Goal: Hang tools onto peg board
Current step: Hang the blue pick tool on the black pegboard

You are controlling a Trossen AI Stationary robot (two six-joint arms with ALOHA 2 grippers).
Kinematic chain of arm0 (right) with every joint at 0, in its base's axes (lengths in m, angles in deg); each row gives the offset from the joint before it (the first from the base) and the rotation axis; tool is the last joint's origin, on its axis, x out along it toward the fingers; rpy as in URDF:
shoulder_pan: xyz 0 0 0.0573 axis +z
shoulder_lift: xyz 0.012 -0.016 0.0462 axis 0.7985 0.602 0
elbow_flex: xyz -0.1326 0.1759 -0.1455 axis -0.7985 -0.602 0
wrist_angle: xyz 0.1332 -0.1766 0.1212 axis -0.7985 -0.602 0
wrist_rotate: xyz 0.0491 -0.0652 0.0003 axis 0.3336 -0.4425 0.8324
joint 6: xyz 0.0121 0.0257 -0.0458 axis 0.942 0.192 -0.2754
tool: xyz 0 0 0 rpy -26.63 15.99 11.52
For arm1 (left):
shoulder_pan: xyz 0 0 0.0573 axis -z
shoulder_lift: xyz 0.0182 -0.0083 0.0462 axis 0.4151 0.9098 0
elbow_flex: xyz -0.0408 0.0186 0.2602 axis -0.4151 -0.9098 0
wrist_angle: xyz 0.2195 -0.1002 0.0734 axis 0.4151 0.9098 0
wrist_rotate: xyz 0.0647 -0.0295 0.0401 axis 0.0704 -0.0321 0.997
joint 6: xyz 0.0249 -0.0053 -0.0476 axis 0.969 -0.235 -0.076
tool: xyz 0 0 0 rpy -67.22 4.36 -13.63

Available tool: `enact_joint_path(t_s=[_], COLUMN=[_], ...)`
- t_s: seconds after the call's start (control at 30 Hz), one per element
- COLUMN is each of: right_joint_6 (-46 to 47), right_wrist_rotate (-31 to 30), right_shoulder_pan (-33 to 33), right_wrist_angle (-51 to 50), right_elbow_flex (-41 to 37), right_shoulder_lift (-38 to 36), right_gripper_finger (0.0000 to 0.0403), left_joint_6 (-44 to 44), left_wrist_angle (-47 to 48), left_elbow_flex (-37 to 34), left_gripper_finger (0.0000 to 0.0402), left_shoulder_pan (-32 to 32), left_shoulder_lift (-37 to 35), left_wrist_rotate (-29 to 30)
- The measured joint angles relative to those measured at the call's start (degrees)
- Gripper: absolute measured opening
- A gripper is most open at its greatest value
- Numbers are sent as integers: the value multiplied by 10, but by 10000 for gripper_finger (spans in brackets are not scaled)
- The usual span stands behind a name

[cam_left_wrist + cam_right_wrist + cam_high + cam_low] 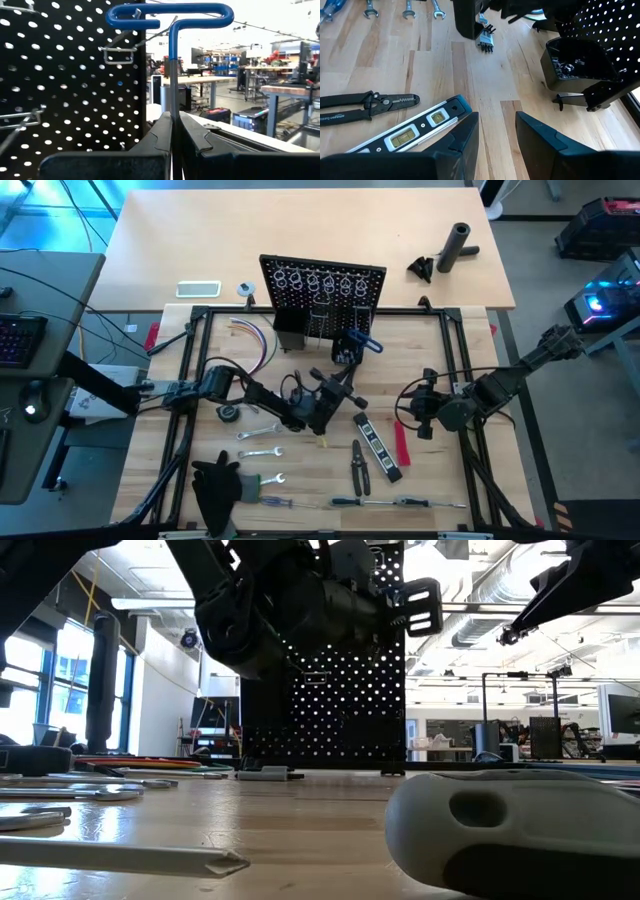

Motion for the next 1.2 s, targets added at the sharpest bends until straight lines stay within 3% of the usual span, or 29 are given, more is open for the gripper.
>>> enact_joint_path(t_s=[0.5,1.2], right_joint_6=[-1,-1], right_wrist_rotate=[7,9], right_shoulder_pan=[0,0], right_wrist_angle=[1,-1], right_elbow_flex=[0,0], right_shoulder_lift=[0,0], right_gripper_finger=[124,124], left_joint_6=[-14,-26], left_wrist_angle=[-2,12], left_elbow_flex=[0,-2], left_gripper_finger=[9,8], left_shoulder_pan=[-4,13], left_shoulder_lift=[0,0], left_wrist_rotate=[14,-14])
